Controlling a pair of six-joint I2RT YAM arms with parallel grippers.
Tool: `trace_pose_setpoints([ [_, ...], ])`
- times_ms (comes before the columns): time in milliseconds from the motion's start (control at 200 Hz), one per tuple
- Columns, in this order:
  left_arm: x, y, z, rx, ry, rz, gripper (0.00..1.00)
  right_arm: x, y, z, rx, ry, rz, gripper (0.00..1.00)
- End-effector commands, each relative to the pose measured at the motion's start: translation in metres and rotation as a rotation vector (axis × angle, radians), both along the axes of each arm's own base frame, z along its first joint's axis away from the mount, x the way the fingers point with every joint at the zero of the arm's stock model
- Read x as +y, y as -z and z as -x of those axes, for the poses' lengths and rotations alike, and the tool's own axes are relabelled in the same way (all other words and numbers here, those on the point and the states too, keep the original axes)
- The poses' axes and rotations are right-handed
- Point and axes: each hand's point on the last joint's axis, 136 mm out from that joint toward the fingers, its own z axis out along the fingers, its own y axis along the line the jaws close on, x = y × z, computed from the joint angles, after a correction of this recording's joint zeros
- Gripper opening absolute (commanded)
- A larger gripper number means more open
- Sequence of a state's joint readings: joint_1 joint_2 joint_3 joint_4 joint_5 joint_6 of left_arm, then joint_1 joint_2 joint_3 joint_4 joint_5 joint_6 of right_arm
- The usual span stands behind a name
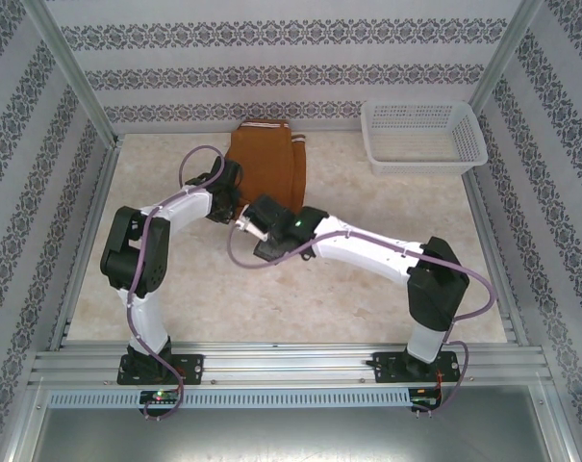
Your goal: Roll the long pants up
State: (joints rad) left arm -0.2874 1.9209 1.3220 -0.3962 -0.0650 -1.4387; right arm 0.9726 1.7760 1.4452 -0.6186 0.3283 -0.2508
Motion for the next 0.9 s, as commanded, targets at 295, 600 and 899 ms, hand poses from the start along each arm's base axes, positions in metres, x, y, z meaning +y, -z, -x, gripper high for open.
trace_pose_setpoints([
  [295, -0.006, -0.010, -0.007, 0.011, 0.065, 0.028, 0.00, 0.012, 0.057, -0.078, -0.479, 0.024, 0.321, 0.84],
  [600, -0.002, -0.015, -0.001, 0.009, 0.083, 0.031, 0.00, -0.003, 0.045, -0.143, -0.549, 0.087, 0.338, 0.75],
  [899, 0.007, -0.016, 0.006, 0.013, 0.088, 0.035, 0.00, -0.035, 0.050, -0.154, -0.279, 0.136, 0.206, 0.00],
])
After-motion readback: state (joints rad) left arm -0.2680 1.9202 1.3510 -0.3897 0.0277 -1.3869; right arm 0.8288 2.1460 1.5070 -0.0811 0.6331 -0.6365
